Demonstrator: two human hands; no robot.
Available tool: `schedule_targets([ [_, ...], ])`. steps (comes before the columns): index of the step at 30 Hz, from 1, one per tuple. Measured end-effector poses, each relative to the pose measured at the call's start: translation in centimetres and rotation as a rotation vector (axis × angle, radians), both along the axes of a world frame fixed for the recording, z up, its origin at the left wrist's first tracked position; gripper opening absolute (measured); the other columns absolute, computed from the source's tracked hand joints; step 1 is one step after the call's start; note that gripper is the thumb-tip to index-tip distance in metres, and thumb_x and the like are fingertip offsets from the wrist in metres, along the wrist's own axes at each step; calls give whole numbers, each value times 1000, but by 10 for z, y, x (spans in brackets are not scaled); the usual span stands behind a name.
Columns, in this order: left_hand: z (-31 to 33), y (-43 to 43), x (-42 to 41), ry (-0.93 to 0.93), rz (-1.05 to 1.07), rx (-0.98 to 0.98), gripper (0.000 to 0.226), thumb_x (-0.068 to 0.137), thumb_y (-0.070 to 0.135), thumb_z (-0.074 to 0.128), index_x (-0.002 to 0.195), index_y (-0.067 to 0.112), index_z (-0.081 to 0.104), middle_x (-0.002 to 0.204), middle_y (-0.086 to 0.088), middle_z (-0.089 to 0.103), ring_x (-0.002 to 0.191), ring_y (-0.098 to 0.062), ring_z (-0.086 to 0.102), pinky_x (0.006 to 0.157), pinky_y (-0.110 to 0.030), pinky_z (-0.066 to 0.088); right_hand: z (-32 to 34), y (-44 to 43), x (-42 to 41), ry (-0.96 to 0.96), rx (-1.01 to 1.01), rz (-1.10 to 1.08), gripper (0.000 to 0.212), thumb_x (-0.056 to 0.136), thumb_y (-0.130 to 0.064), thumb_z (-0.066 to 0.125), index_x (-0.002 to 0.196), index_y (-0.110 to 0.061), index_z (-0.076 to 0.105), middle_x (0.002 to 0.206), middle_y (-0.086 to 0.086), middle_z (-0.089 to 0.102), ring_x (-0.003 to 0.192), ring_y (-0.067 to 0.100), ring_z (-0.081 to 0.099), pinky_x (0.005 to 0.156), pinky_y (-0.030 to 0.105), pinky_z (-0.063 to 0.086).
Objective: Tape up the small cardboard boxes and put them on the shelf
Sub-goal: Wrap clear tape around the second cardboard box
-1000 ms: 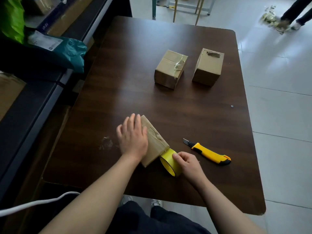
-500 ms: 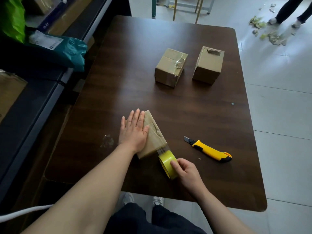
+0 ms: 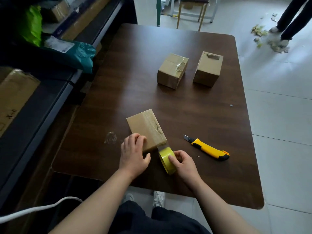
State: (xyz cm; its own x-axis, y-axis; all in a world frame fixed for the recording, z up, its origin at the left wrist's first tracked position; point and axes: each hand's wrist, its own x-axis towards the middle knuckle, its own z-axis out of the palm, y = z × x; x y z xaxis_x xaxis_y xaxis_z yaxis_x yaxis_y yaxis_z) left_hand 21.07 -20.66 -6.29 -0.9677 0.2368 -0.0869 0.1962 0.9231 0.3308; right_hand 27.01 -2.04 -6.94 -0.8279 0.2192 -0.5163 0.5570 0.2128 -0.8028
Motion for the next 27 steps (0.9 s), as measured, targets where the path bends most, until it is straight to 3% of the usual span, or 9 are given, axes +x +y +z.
schedule_targets([
  [3, 1, 1, -8, 2, -10, 27, 42, 83, 22, 66, 123, 21, 53, 131, -3, 43, 124, -24, 38, 104, -37, 36, 2, 3, -4, 4, 55, 4, 13, 89, -26, 68, 98, -19, 62, 88, -5, 64, 81, 9, 59, 67, 18, 47],
  [6, 5, 3, -16, 18, 53, 58, 41, 86, 20, 65, 125, 19, 53, 132, -3, 44, 123, -23, 40, 103, -36, 38, 2, 9, -9, 0, 100, 55, 21, 85, -31, 72, 100, -18, 63, 90, -4, 64, 82, 6, 59, 67, 17, 46],
  [9, 11, 12, -9, -9, 256, 172, 43, 85, 25, 68, 121, 14, 48, 126, -7, 41, 114, -24, 46, 96, -32, 43, -1, 21, -18, 43, 151, -2, 23, 88, -37, 67, 100, -17, 64, 93, -4, 67, 91, 13, 63, 77, 27, 51],
  [12, 16, 26, 5, -105, 530, 338, 45, 83, 34, 69, 114, 14, 42, 123, -8, 38, 105, -27, 53, 87, -32, 46, -12, 47, -28, 82, 490, -22, 28, 91, -26, 61, 116, -13, 61, 116, 5, 64, 112, 24, 57, 97, 38, 45],
  [14, 15, 36, 9, -234, 661, 431, 57, 79, 43, 73, 112, 15, 37, 123, -7, 38, 105, -28, 53, 89, -38, 49, -20, 66, -34, 1, 676, 65, 43, 91, -20, 59, 133, -13, 52, 141, 9, 50, 133, 25, 42, 110, 38, 34],
  [16, 14, 45, 10, -367, 734, 543, 67, 73, 47, 78, 110, 17, 30, 122, -8, 44, 105, -28, 53, 90, -38, 47, -26, 81, -39, -134, 776, 186, 54, 92, -21, 57, 144, -16, 40, 152, 8, 36, 142, 24, 29, 116, 38, 26],
  [21, 11, 66, 7, -424, 759, 668, 79, 66, 29, 88, 108, 18, 22, 99, -5, 56, 94, -26, 57, 86, -34, 45, -32, 93, -35, -256, 919, 348, 47, 93, -19, 54, 138, -21, 43, 131, 9, 50, 123, 29, 46, 102, 39, 38],
  [24, 8, 70, 5, -420, 768, 742, 77, 66, 17, 88, 108, 16, 24, 93, -2, 57, 88, -21, 58, 83, -33, 46, -26, 87, -30, -248, 842, 369, 38, 95, -23, 52, 132, -17, 44, 125, 11, 46, 116, 32, 48, 95, 41, 42],
  [27, 5, 70, 2, -434, 786, 809, 74, 67, 9, 86, 109, 16, 25, 103, -7, 61, 89, -19, 57, 81, -31, 43, -9, 70, -39, -34, 579, 318, 41, 96, -24, 52, 135, -17, 43, 123, 10, 46, 111, 33, 52, 89, 36, 41],
])
